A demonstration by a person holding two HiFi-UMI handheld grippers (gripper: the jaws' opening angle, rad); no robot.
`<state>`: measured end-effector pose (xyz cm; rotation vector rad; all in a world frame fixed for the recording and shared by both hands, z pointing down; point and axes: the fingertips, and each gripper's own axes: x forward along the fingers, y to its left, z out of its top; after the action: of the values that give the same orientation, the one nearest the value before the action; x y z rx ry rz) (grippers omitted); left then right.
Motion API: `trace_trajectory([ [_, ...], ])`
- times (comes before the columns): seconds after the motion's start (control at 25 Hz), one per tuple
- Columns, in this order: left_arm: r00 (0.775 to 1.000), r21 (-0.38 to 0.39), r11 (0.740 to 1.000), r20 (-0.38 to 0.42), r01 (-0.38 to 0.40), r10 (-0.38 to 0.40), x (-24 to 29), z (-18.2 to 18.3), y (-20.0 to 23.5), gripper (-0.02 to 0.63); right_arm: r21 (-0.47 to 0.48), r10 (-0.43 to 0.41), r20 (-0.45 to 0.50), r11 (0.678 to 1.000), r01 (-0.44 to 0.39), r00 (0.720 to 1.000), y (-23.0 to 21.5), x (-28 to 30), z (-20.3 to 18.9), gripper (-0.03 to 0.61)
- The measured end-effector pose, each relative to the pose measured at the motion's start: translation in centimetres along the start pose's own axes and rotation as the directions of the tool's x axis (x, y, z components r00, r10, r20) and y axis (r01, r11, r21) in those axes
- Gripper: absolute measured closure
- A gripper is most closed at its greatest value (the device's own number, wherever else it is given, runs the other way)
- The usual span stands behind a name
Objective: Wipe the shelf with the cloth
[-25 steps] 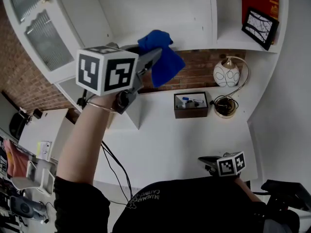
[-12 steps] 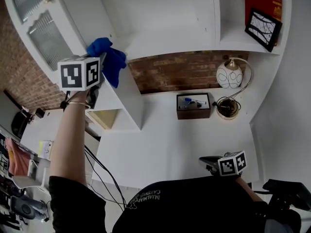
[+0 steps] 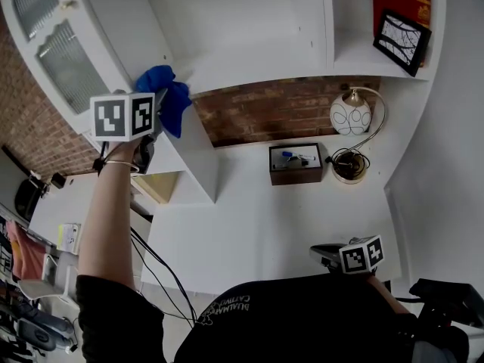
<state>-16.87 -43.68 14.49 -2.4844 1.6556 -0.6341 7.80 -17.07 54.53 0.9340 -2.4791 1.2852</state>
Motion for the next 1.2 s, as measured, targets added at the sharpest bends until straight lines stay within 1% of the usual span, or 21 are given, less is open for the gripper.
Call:
trace_trajectory([
  [0.24, 0.996, -0.008, 0.996, 0.014, 0.084, -0.083, 0.3, 0.6, -2.8, 0.578, -0.016, 0.006, -0.015, 1.0, -0.006, 1.0, 0.3, 0.2, -0.2, 0.571],
  [0.48, 0.985, 0.041, 0.985, -0.001, 0.17, -0.17, 0.9, 1.5, -6.6, 0.578, -0.011, 0.01, -0.015, 1.0, -0.01, 1.0, 0.3, 0.0, -0.2, 0.571],
  [0.72, 0.973, 0.075, 0.97, -0.017, 0.23, -0.23, 1.6, 2.6, -9.6, 0.577, 0.005, 0.011, -0.001, 1.0, -0.011, 1.0, -0.5, -0.5, 0.0, 0.571],
  [1.0, 0.957, 0.136, 0.947, -0.015, 0.29, -0.291, 2.5, 4.2, -14.1, 0.577, 0.016, 0.011, 0.016, 1.0, -0.011, 1.0, -1.3, -1.3, 0.5, 0.571],
  [1.2, 0.936, 0.164, 0.923, -0.005, 0.348, -0.352, 3.3, 5.6, -17.6, 0.577, 0.031, 0.002, 0.032, 0.999, -0.003, 0.999, -2.3, -2.0, 0.7, 0.571],
])
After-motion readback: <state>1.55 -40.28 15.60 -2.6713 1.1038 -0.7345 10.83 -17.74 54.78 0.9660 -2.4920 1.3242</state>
